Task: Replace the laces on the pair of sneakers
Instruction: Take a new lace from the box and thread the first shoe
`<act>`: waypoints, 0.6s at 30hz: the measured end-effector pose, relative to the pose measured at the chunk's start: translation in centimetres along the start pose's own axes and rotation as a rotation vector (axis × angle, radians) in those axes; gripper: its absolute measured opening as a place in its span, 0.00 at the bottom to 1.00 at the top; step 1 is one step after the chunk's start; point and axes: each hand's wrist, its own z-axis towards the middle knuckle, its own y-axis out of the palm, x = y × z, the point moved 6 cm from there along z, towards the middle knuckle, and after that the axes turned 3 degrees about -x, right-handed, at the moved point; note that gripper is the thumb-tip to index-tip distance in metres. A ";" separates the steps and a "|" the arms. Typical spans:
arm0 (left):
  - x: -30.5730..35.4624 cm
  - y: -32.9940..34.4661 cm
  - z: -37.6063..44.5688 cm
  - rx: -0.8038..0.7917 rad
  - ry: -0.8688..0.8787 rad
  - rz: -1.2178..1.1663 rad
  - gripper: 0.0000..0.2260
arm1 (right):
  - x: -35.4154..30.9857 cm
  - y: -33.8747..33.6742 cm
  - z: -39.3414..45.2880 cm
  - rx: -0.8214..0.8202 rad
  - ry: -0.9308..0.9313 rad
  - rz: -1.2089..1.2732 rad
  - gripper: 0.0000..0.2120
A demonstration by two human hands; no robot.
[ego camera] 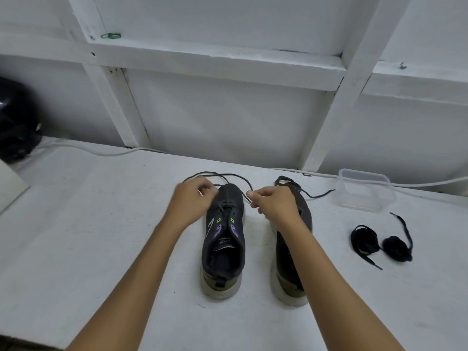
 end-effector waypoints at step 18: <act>-0.4 4.5 -2.3 -0.178 -0.250 -0.143 0.05 | 3.6 6.2 -1.3 0.135 0.153 0.439 0.08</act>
